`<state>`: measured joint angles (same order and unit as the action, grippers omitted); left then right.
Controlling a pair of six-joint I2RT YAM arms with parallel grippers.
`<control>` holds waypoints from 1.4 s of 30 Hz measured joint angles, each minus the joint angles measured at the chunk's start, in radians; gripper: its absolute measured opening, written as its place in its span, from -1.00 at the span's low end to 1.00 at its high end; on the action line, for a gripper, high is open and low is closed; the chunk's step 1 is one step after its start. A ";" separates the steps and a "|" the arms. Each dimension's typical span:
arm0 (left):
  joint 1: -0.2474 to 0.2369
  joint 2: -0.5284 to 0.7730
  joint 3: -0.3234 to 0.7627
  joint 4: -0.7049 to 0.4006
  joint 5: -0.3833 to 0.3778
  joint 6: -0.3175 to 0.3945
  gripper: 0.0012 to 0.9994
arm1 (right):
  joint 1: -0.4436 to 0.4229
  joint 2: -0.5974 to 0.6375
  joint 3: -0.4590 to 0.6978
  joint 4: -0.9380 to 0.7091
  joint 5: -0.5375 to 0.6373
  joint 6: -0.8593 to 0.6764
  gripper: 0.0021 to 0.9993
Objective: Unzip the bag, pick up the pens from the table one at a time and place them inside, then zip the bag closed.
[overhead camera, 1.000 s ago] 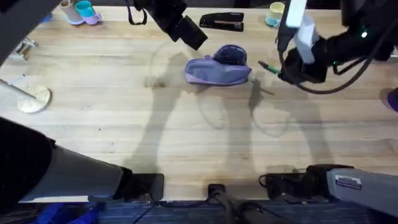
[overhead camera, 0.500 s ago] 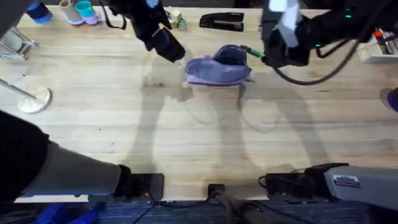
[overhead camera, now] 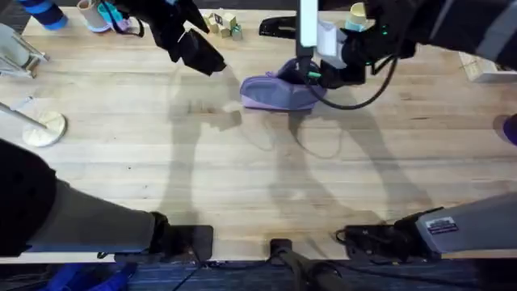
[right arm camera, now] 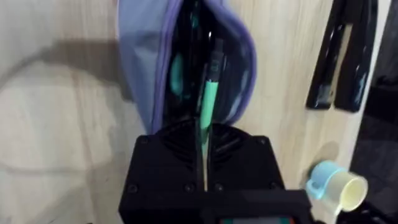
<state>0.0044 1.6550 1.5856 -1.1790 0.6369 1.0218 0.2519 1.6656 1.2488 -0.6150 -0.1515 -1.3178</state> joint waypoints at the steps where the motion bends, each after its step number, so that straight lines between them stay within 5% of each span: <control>1: 0.000 0.000 0.000 -0.002 0.001 0.000 0.99 | 0.009 0.008 0.000 0.015 0.002 -0.001 -0.94; 13: 0.000 0.000 0.000 -0.021 0.004 0.001 0.99 | 0.187 0.128 0.010 0.188 0.033 -0.018 -0.94; 23: 0.000 0.000 0.000 -0.033 0.006 0.001 0.99 | 0.194 0.128 0.010 0.211 0.031 -0.017 -0.93; 25: 0.000 0.000 0.000 -0.033 0.007 0.001 0.99 | 0.194 0.128 0.010 0.212 0.029 -0.015 -0.58; 30: 0.000 0.000 0.000 -0.033 0.007 0.001 0.99 | 0.193 0.128 0.012 0.210 0.029 -0.011 0.85; 42: 0.000 0.000 0.000 -0.029 0.007 0.001 0.99 | 0.193 0.128 0.014 0.200 0.027 -0.010 0.99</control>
<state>0.0044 1.6550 1.5856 -1.2083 0.6437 1.0229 0.4446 1.7935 1.2633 -0.4149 -0.1242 -1.3277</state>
